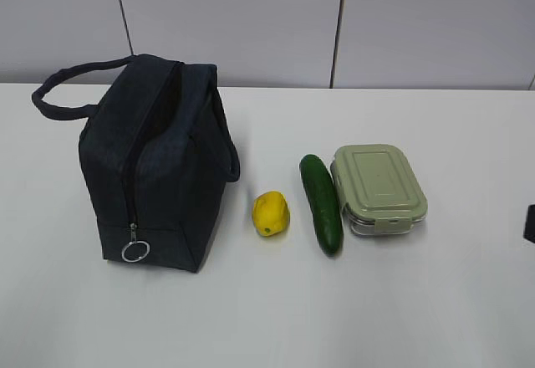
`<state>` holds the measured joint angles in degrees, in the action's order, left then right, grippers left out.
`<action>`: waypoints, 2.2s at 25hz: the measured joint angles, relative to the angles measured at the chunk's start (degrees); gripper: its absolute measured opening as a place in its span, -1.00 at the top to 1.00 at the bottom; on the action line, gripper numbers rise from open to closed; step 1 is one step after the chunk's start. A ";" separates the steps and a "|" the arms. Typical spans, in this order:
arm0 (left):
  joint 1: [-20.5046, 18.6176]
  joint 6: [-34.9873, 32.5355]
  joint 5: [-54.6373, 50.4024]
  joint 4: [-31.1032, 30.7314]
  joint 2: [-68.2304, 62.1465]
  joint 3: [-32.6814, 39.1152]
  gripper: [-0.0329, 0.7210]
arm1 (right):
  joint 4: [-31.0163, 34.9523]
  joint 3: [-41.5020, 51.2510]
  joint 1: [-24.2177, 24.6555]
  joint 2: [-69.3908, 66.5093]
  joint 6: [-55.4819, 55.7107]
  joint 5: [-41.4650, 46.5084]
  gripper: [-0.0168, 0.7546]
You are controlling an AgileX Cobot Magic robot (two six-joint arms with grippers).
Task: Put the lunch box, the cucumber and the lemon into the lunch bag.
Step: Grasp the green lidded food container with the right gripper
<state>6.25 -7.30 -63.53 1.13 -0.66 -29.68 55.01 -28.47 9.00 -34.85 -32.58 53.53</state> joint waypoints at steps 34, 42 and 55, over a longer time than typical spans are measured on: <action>0.00 0.00 0.00 -0.04 0.00 0.00 0.28 | 11.02 -22.30 17.32 -56.73 -24.47 13.83 0.19; 0.00 0.00 0.00 -0.04 0.00 0.00 0.28 | 7.99 -31.12 17.32 -68.12 -28.52 13.83 0.24; 0.00 0.00 0.00 -0.04 0.00 0.33 0.28 | 11.49 -37.75 17.32 -81.01 -36.08 13.83 -0.20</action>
<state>6.25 -7.30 -63.53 1.09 -0.66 -29.35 66.51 -66.22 26.31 -115.86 -68.66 67.36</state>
